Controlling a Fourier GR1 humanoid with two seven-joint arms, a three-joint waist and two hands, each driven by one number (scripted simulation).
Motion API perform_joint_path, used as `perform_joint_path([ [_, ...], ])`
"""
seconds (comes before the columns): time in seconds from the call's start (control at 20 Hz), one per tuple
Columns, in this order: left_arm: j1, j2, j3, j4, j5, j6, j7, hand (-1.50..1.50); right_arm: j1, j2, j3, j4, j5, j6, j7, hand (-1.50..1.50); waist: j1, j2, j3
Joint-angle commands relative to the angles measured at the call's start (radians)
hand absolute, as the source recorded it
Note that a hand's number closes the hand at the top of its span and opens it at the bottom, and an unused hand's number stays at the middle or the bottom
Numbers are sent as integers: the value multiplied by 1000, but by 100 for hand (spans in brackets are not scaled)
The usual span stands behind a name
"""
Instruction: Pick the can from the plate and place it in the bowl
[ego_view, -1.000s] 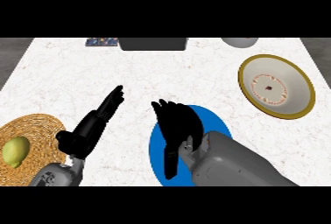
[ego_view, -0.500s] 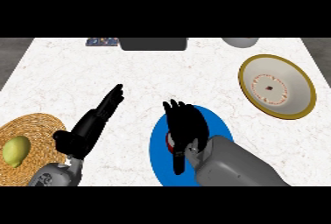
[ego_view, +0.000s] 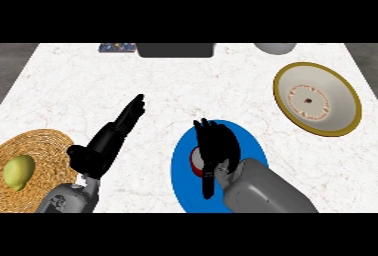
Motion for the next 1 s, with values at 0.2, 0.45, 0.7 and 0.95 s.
perform_joint_path([
  [0.2, 38, -61, -7, -37, -75, -8, 9, 0, 41, 85, -80, 102, 135, -5, -79, 150, 3, 1, 0],
  [0.45, 66, -54, 37, -20, -69, -54, -16, 0, 22, 113, -71, 126, 258, -24, -155, 150, 4, 1, 0],
  [0.7, 49, -72, 64, -54, -82, -74, 43, 0, 107, 122, -77, 54, 326, -13, -187, 150, 1, 0, 0],
  [0.95, 101, -71, 62, -101, -112, -79, 23, 0, 82, 49, -180, 106, 373, -73, -310, 150, 5, 0, 0],
])
